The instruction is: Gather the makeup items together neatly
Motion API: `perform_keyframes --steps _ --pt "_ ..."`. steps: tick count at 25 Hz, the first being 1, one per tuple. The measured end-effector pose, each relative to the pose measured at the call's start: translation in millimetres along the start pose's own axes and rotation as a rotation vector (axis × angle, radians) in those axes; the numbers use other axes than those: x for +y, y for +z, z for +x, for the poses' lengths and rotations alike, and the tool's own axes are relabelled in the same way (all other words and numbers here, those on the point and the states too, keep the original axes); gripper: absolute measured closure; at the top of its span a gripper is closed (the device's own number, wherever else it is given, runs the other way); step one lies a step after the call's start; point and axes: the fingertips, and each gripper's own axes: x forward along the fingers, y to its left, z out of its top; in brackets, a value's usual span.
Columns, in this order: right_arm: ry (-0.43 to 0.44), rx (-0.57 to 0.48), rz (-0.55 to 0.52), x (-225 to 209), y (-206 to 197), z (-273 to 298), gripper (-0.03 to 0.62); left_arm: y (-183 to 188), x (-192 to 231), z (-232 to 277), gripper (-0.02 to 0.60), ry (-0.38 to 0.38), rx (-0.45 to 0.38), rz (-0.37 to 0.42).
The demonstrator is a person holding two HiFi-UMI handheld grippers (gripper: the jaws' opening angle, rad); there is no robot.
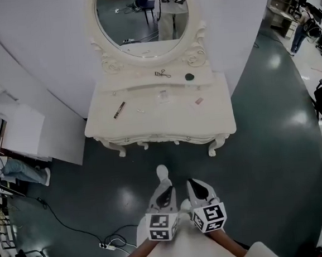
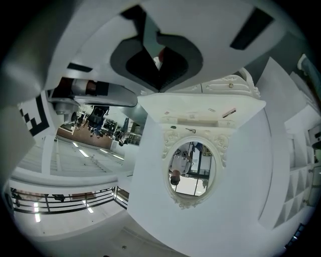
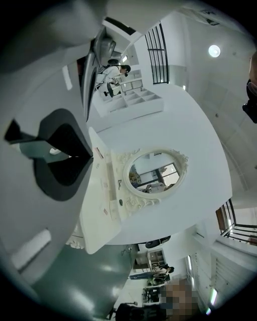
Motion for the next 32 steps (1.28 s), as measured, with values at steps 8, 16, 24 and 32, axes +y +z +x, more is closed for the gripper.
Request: perform_keyframes --steps 8,16,24,32 --pt "-0.03 0.032 0.014 -20.6 17.7 54.4 0.591 27.6 29.4 49.6 0.572 -0.033 0.02 -0.008" --pt "-0.084 0.075 0.03 -39.4 46.5 133.6 0.591 73.3 87.9 105.3 0.572 -0.059 0.023 -0.021" --pt "-0.167 0.07 0.014 -53.6 93.4 205.0 0.591 133.9 132.0 148.8 0.572 -0.144 0.013 -0.005" --pt "-0.205 0.067 0.047 -53.4 113.3 261.2 0.591 167.0 167.8 180.3 0.572 -0.208 0.042 0.005"
